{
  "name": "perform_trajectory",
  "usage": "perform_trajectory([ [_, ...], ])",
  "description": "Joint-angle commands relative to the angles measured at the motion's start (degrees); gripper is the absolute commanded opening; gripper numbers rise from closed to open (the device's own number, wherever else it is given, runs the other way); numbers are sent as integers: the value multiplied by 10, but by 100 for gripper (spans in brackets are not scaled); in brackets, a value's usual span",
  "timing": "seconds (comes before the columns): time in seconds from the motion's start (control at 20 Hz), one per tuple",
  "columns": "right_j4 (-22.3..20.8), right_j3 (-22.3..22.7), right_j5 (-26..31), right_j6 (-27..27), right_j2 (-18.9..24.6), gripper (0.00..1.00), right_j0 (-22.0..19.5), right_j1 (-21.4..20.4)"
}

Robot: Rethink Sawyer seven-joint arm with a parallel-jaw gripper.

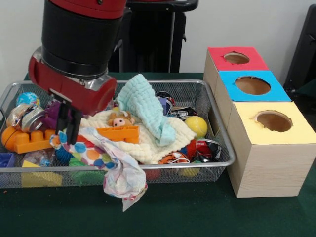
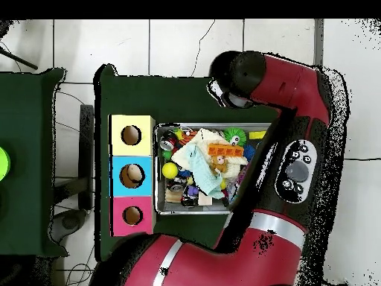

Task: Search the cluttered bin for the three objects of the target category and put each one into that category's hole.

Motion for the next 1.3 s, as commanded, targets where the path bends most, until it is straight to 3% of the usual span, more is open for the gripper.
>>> perform_trajectory([
  [0.05, 20, 53, 2, 190, 16, 0, 1, 33],
  [1.3, 21, 56, 11, 191, 5, 0, 21, 32],
])
